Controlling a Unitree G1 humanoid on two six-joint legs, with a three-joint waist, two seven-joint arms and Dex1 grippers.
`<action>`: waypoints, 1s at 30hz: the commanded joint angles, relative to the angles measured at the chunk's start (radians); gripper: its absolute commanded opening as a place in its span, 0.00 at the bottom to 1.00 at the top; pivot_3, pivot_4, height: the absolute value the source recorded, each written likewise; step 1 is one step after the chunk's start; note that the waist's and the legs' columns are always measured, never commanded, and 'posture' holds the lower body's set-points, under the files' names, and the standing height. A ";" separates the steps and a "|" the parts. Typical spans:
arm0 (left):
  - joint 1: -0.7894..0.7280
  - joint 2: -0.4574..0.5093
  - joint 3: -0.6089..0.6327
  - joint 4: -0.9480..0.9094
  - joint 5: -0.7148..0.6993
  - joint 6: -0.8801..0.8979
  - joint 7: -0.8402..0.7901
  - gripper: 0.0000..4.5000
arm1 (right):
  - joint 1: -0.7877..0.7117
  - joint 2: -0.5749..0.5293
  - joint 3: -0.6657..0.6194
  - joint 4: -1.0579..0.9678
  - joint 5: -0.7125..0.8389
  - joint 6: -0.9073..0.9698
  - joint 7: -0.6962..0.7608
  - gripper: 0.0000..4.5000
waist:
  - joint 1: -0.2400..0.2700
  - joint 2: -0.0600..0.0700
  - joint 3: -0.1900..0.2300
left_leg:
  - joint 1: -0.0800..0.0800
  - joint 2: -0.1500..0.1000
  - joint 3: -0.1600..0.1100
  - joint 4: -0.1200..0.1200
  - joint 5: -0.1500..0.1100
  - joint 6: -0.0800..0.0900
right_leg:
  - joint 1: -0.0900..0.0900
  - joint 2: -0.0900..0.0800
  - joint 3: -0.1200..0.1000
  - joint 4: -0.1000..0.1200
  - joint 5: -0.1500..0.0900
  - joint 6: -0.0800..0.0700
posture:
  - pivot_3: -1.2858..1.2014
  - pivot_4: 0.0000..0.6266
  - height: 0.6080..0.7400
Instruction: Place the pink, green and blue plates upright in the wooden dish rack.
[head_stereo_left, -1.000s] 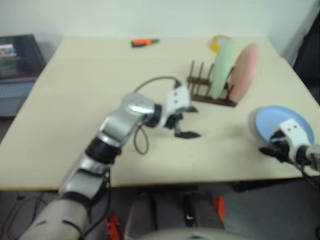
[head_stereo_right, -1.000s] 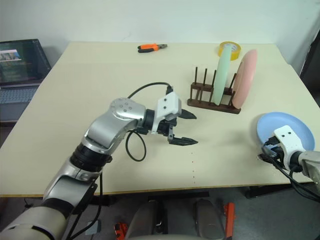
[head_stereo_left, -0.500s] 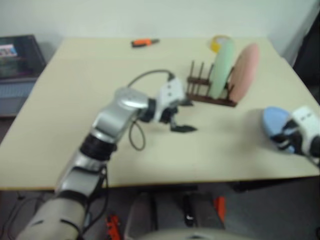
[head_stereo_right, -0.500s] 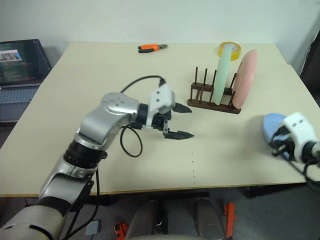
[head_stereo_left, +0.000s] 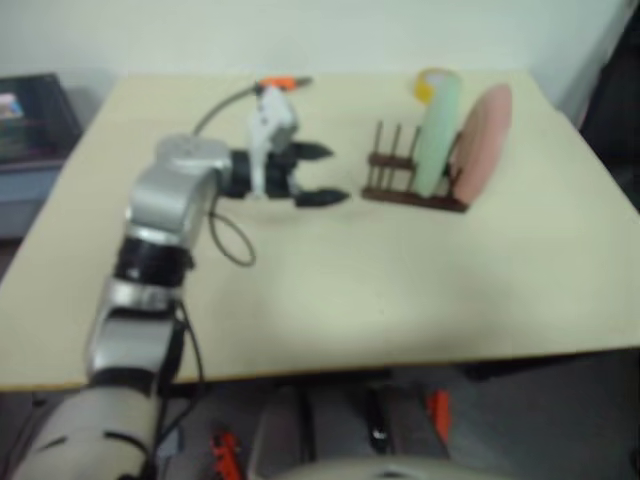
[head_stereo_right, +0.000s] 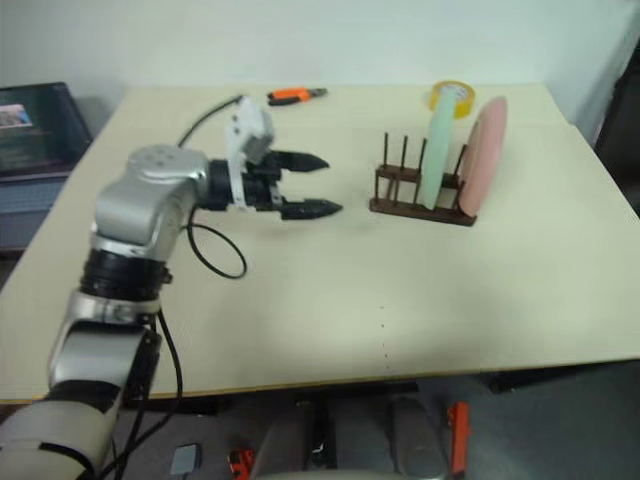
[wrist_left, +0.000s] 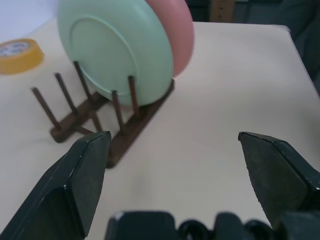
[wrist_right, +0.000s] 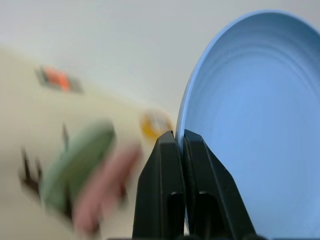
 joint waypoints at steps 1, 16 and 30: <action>-0.026 -0.001 0.038 0.002 -0.004 -0.018 0.023 1.00 | -0.046 0.177 0.106 0.084 -0.052 -0.134 -0.051 0.00 | -0.003 0.000 0.000 | 0.000 0.001 0.000 0.000 0.000 0.000 | 0.000 0.000 0.000 0.001 0.001 0.000 | 0.52 0.24 1.00; 0.118 0.075 0.109 -0.204 -0.047 0.117 0.112 1.00 | -0.177 0.654 -0.026 0.381 0.053 -0.470 -0.086 0.00 | 0.022 0.002 0.001 | -0.014 0.001 0.000 0.000 0.001 0.001 | -0.012 0.000 -0.002 0.005 0.007 0.001 | 0.52 0.24 1.00; 0.142 0.070 0.116 -0.299 -0.107 0.198 0.161 1.00 | -0.001 0.850 -0.147 0.476 0.145 -0.523 -0.189 0.00 | 0.017 0.002 0.001 | -0.008 0.001 0.001 0.002 0.002 0.002 | -0.008 0.001 -0.001 0.007 0.009 0.002 | 0.52 0.24 1.00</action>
